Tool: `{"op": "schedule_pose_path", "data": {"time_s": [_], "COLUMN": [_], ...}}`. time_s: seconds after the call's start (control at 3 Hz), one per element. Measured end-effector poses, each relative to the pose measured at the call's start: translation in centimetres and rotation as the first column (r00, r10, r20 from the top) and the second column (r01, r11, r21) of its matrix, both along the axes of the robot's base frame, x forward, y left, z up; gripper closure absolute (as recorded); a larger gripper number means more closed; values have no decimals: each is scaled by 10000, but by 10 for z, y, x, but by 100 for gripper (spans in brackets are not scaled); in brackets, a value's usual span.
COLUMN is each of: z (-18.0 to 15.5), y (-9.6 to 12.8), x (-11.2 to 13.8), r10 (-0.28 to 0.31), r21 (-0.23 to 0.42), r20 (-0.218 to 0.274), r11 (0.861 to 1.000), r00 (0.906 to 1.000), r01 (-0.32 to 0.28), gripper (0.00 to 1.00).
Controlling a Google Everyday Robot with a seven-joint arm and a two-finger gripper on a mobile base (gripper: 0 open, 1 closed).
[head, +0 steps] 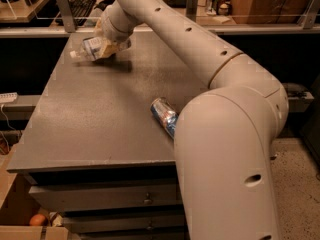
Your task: Move blue plastic bottle near sponge
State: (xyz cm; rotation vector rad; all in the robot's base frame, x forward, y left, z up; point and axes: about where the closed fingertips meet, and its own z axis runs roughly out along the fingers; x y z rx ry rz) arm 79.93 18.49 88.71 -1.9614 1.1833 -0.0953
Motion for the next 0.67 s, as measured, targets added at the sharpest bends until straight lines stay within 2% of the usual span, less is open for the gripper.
{"op": "schedule_pose_path", "data": {"time_s": [0.33, 0.67], "z": [1, 3], "y": [-10, -17], "x": [-1, -4], "r10": [-192, -266], "r21": [6, 35], "r20": [10, -8], "r11": [9998, 9996], "r00": [9998, 9996], "r01": [192, 266], "gripper": [7, 0]}}
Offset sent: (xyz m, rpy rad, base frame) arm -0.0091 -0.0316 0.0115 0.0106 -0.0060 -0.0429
